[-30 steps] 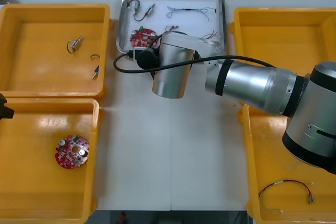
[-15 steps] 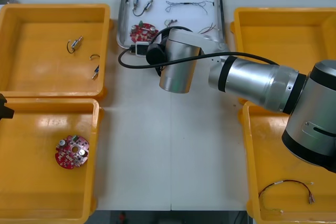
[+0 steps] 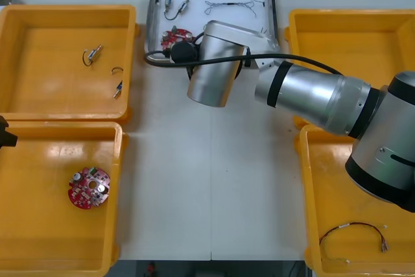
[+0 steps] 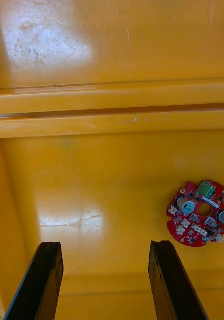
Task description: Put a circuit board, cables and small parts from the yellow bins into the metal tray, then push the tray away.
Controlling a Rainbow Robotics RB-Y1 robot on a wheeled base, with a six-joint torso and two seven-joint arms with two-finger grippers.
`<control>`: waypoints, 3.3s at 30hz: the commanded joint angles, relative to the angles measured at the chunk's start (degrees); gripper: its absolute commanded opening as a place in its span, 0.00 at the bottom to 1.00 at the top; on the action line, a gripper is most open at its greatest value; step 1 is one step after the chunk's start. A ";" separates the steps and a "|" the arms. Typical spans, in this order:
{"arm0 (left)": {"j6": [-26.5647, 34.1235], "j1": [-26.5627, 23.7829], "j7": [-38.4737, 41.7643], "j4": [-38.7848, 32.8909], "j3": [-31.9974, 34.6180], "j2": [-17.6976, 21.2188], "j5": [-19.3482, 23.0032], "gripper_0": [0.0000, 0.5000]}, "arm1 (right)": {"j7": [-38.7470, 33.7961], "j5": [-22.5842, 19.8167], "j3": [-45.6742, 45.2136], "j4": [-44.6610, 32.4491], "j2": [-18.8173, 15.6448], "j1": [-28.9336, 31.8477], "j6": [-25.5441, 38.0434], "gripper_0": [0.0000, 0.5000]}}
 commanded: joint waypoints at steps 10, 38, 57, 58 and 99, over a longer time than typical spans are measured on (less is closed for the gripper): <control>0.36 1.05 -0.91 -1.64 1.76 2.60 0.43 1.00 | -0.87 -4.35 -21.54 -35.16 0.26 9.14 36.78 1.00; 0.36 1.05 -0.91 -1.64 1.76 2.60 0.43 1.00 | -23.90 -12.43 -49.14 -66.01 -11.16 39.29 44.30 1.00; 0.36 1.05 -0.91 -1.64 1.76 2.60 0.43 1.00 | -27.94 -22.89 -70.23 -70.50 -18.72 58.89 44.30 1.00; 0.36 1.05 -0.91 -1.64 1.76 2.60 0.43 1.00 | -27.94 -23.25 -71.37 -70.50 -18.81 59.94 44.30 1.00; 0.36 1.05 -0.91 -1.64 1.76 2.60 0.43 1.00 | -27.15 -28.17 -79.99 -70.50 -22.06 65.22 44.30 1.00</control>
